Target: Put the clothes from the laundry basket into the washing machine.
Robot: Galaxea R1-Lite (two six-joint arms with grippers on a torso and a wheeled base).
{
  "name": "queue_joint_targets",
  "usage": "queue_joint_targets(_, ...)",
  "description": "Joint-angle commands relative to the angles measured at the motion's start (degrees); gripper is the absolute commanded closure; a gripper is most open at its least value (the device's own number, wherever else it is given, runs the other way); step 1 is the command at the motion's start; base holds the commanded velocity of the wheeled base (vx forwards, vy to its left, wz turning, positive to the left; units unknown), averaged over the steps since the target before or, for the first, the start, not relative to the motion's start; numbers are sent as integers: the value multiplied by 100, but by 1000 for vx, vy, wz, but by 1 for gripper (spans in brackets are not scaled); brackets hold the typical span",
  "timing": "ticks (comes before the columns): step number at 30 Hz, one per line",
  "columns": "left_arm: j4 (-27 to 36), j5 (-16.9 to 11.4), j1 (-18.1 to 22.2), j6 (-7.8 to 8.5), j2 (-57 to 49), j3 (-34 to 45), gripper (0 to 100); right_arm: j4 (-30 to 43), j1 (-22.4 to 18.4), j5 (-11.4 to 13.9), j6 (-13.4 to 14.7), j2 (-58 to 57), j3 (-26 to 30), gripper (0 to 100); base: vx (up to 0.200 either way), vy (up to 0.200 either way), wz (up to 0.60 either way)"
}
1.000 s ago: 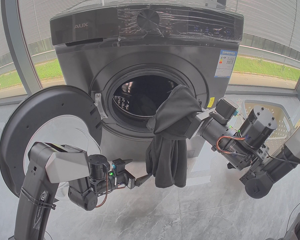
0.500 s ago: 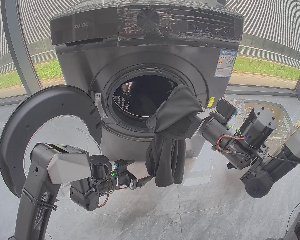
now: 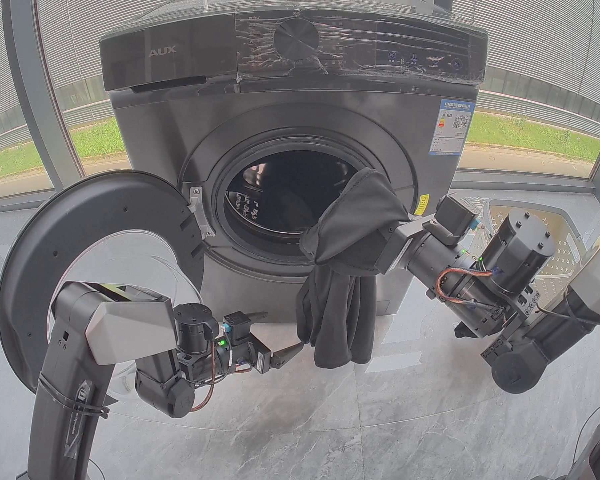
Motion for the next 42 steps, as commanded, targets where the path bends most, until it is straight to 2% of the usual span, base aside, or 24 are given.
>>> queue_joint_targets(1,-3,-3,-27,6,-33,61,0,-2,-47,4,-1,7,-2,100,0,0,0)
queue_joint_targets(18,6,-21,-176,-3,47,-9,0,-2,-3,-14,-10,42,-81,100,0,0,0)
queue_joint_targets(42,6,49,-159,-21,618,-941,0,-2,296,-40,-27,24,-28,100,0,0,0)
